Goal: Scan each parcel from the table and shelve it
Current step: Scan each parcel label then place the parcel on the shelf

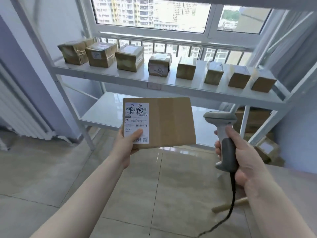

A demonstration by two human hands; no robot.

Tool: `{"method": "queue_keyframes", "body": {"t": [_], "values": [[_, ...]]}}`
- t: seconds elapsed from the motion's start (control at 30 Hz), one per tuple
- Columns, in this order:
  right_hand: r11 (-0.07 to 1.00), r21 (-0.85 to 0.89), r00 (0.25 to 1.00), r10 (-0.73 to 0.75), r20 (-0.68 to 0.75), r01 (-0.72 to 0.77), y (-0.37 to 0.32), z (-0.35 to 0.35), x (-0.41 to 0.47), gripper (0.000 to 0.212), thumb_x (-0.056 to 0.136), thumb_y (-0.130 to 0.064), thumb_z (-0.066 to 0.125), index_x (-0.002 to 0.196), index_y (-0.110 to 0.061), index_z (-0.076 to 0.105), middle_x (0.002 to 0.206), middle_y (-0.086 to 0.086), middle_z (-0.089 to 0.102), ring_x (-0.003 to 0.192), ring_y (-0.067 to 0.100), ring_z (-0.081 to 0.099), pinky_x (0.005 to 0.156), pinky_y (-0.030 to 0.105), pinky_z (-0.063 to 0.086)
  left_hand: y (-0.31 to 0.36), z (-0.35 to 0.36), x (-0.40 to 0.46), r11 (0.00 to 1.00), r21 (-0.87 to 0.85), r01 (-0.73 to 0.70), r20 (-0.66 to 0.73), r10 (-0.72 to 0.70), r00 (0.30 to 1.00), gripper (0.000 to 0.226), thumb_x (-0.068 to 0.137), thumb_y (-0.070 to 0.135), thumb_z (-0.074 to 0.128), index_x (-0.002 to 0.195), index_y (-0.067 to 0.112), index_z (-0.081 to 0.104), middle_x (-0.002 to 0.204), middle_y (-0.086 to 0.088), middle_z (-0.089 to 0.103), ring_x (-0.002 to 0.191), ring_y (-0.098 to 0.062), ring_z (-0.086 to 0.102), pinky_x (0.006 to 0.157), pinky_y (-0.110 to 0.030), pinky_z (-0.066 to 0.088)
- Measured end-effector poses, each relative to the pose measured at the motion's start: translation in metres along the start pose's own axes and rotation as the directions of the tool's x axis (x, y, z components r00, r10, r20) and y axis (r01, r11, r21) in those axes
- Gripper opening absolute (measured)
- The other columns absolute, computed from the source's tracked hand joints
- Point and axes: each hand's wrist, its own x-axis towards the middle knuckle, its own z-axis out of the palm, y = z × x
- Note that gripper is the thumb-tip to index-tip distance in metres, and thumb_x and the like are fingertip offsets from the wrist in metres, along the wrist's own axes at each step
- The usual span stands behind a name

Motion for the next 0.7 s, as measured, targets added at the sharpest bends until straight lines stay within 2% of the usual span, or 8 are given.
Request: {"method": "queue_keyframes", "body": {"t": [0.07,0.23,0.4,0.57,0.7], "values": [[0.999,-0.004,0.999,-0.033,0.025,0.033,-0.022,0.007,0.017,0.039,0.089,-0.055,0.059,0.099,-0.02,0.073,0.066,0.001,0.064,0.059,0.014,0.055,0.06,0.03,0.042,0.023,0.005,0.013,0.998,-0.032,-0.056,-0.004,0.056,0.998,0.04,0.091,0.012,0.068,0.129,0.021,0.056,0.105,0.001,0.073,0.079,-0.012,0.07,0.075,-0.037,0.057],[0.99,0.036,0.987,-0.135,0.084,0.133,-0.073,0.021,0.041,0.044,0.084,-0.056,0.062,0.103,-0.018,0.072,0.068,0.001,0.065,0.053,0.011,0.056,0.057,0.028,0.045,0.087,0.012,0.034,0.973,-0.108,-0.202,0.024,0.205,0.978,0.033,0.091,0.013,0.067,0.123,0.02,0.06,0.09,0.005,0.077,0.075,-0.013,0.073,0.085,-0.044,0.056],[0.968,0.072,0.961,-0.246,0.125,0.238,-0.119,0.042,0.052,0.06,0.069,-0.061,0.068,0.106,-0.013,0.069,0.066,0.001,0.063,0.051,0.01,0.056,0.045,0.023,0.048,0.158,0.02,0.053,0.933,-0.139,-0.332,0.087,0.345,0.934,0.031,0.093,0.013,0.064,0.122,0.021,0.06,0.099,0.0,0.075,0.08,-0.016,0.072,0.08,-0.04,0.059],[0.919,0.129,0.909,-0.39,0.149,0.374,-0.155,0.075,0.059,0.052,0.077,-0.055,0.064,0.105,-0.011,0.069,0.065,0.002,0.063,0.052,0.01,0.056,0.05,0.02,0.048,0.218,0.027,0.081,0.904,-0.171,-0.391,0.149,0.416,0.897,0.032,0.089,0.016,0.068,0.12,0.02,0.061,0.1,-0.002,0.075,0.085,-0.021,0.074,0.075,-0.04,0.061],[0.905,0.132,0.895,-0.422,0.146,0.405,-0.177,0.104,0.069,0.05,0.081,-0.057,0.063,0.107,-0.015,0.07,0.068,0.002,0.064,0.053,0.011,0.058,0.05,0.022,0.049,0.257,0.032,0.104,0.89,-0.142,-0.433,0.186,0.454,0.871,0.027,0.091,0.015,0.068,0.116,0.022,0.06,0.094,0.001,0.076,0.081,-0.019,0.074,0.074,-0.04,0.061]]}}
